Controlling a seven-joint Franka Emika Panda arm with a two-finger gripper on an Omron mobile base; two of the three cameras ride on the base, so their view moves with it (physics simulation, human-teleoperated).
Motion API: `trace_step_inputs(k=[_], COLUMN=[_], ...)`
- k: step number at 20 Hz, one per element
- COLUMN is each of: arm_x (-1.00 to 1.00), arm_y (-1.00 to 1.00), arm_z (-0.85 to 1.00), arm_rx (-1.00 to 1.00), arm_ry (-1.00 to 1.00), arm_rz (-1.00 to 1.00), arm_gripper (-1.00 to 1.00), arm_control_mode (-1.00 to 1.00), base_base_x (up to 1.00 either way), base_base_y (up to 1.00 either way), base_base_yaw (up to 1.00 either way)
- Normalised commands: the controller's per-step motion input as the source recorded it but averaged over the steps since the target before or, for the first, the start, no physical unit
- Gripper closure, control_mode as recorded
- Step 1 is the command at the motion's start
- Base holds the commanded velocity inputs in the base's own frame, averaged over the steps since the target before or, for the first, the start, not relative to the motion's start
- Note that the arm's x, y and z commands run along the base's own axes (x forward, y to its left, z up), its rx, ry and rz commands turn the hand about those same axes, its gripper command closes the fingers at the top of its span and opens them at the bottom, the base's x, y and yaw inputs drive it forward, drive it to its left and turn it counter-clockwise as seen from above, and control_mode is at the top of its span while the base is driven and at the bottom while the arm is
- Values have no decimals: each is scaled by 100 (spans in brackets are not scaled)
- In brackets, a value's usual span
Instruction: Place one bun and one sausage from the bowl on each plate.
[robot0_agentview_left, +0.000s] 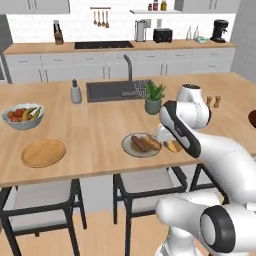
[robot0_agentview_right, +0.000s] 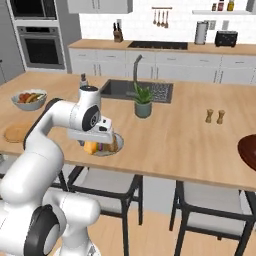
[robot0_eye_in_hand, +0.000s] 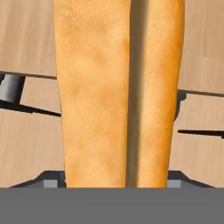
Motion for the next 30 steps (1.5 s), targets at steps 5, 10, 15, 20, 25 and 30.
trace_step_inputs(k=[5,10,15,20,25,30], arm_x=[0,0,0,0,0,56], arm_y=[0,0,0,0,0,5], arm_z=[0,0,0,0,0,-5], arm_rx=[0,0,0,0,0,0], arm_ry=[0,0,0,0,0,0], arm_rz=[0,0,0,0,0,-2], arm_gripper=[100,100,100,100,100,100], arm_control_mode=[100,100,100,100,100,-100], base_base_x=[33,34,27,38,45,26], base_base_y=[100,100,94,41,24,9], base_base_yaw=[7,5,0,-7,-21,-6])
